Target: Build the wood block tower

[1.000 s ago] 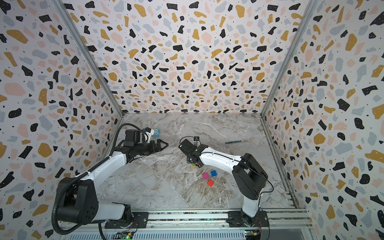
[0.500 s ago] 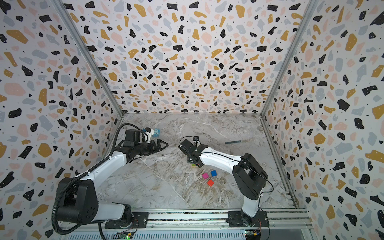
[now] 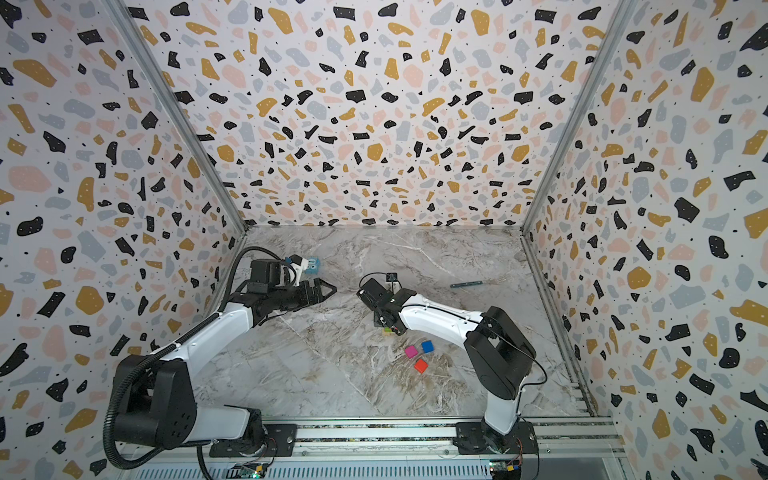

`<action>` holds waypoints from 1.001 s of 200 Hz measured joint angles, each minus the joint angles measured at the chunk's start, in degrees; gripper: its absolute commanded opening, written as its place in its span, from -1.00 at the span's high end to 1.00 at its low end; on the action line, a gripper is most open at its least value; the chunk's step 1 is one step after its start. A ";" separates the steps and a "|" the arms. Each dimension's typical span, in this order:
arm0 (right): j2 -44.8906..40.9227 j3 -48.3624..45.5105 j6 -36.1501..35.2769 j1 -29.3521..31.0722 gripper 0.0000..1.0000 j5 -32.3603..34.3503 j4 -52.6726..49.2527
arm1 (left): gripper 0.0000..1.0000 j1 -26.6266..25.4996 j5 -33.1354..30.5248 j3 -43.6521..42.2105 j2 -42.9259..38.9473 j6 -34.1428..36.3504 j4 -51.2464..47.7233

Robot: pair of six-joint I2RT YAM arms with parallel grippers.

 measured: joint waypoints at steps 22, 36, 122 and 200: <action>0.00 -0.04 -0.11 0.00 0.50 0.00 0.00 | -0.96 0.00 0.00 0.00 0.00 0.00 0.00; 0.00 -0.09 -0.24 0.00 0.51 0.00 0.00 | -0.96 0.00 0.02 0.00 0.00 0.00 0.00; 0.00 -0.46 -1.01 0.00 0.51 0.15 0.26 | -0.96 -0.04 0.00 0.00 0.00 0.00 0.00; 0.00 -0.59 -1.14 0.00 0.51 0.48 0.42 | -0.96 -0.04 0.00 0.00 0.00 0.00 0.00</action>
